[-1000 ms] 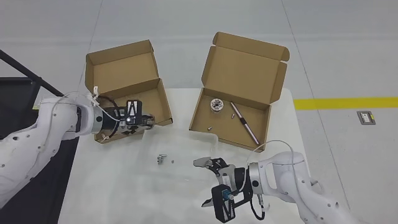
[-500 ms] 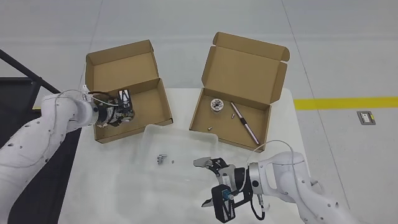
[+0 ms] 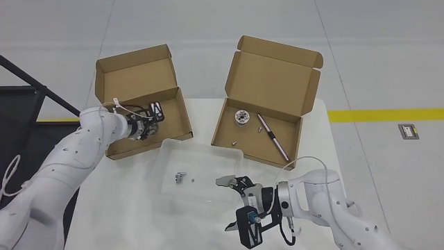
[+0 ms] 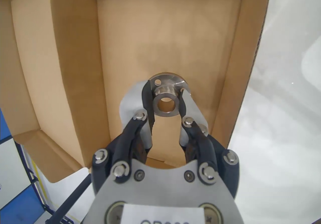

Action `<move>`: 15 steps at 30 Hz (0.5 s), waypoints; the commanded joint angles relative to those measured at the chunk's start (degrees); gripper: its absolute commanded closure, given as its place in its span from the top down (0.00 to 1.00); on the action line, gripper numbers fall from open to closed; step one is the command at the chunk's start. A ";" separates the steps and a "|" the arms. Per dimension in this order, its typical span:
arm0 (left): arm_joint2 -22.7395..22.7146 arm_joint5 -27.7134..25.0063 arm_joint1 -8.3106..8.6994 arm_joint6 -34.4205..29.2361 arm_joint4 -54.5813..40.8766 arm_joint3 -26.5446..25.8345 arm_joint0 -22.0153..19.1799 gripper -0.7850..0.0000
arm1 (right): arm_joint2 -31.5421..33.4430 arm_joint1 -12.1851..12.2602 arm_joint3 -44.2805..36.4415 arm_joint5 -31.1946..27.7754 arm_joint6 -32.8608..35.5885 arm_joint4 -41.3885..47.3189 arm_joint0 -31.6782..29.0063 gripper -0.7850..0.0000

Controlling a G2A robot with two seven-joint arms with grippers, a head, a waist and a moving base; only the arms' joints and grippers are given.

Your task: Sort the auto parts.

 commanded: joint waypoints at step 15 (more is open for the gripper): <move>0.02 0.10 -0.25 0.14 0.21 0.52 -0.01 0.48 | 0.00 0.00 0.00 0.00 0.00 0.00 0.00 1.00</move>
